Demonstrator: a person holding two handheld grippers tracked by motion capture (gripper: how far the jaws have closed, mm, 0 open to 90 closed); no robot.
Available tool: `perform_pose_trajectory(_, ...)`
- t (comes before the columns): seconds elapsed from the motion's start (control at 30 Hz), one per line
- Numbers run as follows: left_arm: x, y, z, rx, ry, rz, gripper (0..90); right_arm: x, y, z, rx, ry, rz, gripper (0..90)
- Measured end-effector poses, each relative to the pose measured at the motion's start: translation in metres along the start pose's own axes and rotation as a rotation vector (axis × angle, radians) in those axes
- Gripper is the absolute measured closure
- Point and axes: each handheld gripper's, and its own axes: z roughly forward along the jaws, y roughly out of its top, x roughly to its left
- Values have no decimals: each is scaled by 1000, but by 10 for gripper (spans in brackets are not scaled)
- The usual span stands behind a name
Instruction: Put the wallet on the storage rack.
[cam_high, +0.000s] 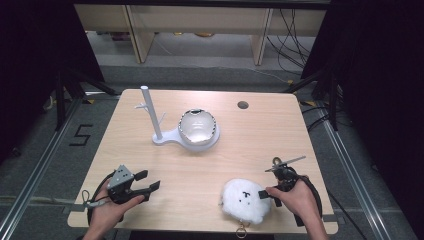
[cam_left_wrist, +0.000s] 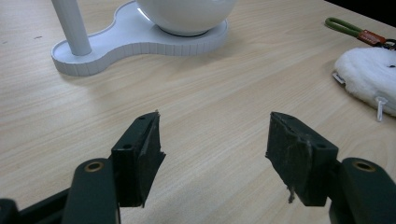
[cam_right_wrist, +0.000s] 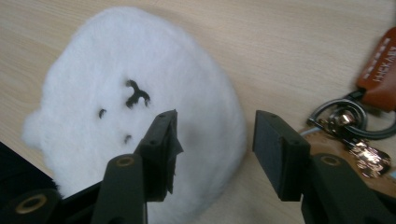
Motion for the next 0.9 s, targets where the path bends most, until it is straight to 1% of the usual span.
perform_pose_trajectory(0.03, 0, 0, 0, 1, -1, 0, 345, 3, 1, 0, 35, -12, 41, 481)
perform_pose_trajectory(0.07, 0, -1, 0, 4, 3, 1, 345, -1, 2, 3, 22, -1, -18, 481)
perform_pose_trajectory(0.1, -1, 0, -1, 11, 8, 3, 346, 0, 4, 6, 22, 0, -30, 480)
perform_pose_trajectory(0.13, 0, -1, -1, 9, 6, 3, 346, 1, 5, 6, 17, 14, -14, 479)
perform_pose_trajectory(0.17, 0, -1, -1, 7, 5, 2, 346, 4, 6, 6, 39, -8, 33, 475)
perform_pose_trajectory(0.2, 0, -1, -1, 7, 5, 3, 346, 4, 7, 8, 44, 2, 24, 474)
perform_pose_trajectory(0.23, 0, -1, -1, 6, 6, 1, 346, 3, 8, 9, 46, -2, 6, 473)
perform_pose_trajectory(0.27, 0, -1, -1, 6, 6, 1, 346, 3, 8, 9, 46, -2, 6, 473)
perform_pose_trajectory(0.3, 1, -1, -1, 3, 7, -2, 346, 1, 9, 11, 23, 14, -33, 474)
perform_pose_trajectory(0.33, 2, -1, -1, 0, 3, -1, 346, 2, 11, 13, 29, 2, -38, 477)
perform_pose_trajectory(0.37, 2, -1, -1, 0, 3, -1, 346, 4, 11, 13, 35, 6, -28, 476)
perform_pose_trajectory(0.4, 2, -1, -1, 0, 1, -4, 346, 4, 11, 13, 35, 6, -28, 476)
perform_pose_trajectory(0.43, 3, -1, -1, 1, 6, -4, 346, 5, 11, 13, 64, 0, -12, 472)
perform_pose_trajectory(0.5, 3, -2, -2, 2, 7, -4, 346, 5, 12, 15, 84, -3, -12, 463)
perform_pose_trajectory(0.53, 3, -2, -2, 1, 11, -8, 346, 5, 12, 17, 79, 10, -27, 459)
perform_pose_trajectory(0.57, 3, -2, -3, 5, 14, -4, 346, 5, 12, 17, 86, 5, -22, 459)
perform_pose_trajectory(0.6, 3, -2, -3, 4, 13, -5, 346, 4, 12, 19, 81, 14, -55, 459)
perform_pose_trajectory(0.63, 4, -2, -2, -1, 8, -9, 346, 5, 13, 19, 90, 8, -60, 463)
perform_pose_trajectory(0.67, 4, -2, -2, -2, 9, -10, 346, 6, 13, 19, 110, -7, -42, 470)
perform_pose_trajectory(0.7, 3, -2, -3, 5, 17, -9, 346, 7, 13, 20, 131, -11, -36, 497)
perform_pose_trajectory(0.77, 3, -2, -2, 3, 14, -11, 346, 8, 14, 20, 133, -18, -29, 514)
perform_pose_trajectory(0.8, 3, -3, -2, -2, 8, -15, 346, 8, 14, 19, 148, -20, -38, 538)
perform_pose_trajectory(0.83, 3, -3, -2, -2, 8, -9, 346, 4, 14, 21, 125, -4, -101, 554)
perform_pose_trajectory(0.9, 3, -4, -2, 0, 8, -10, 346, 5, 15, 21, 125, -22, -120, 591)
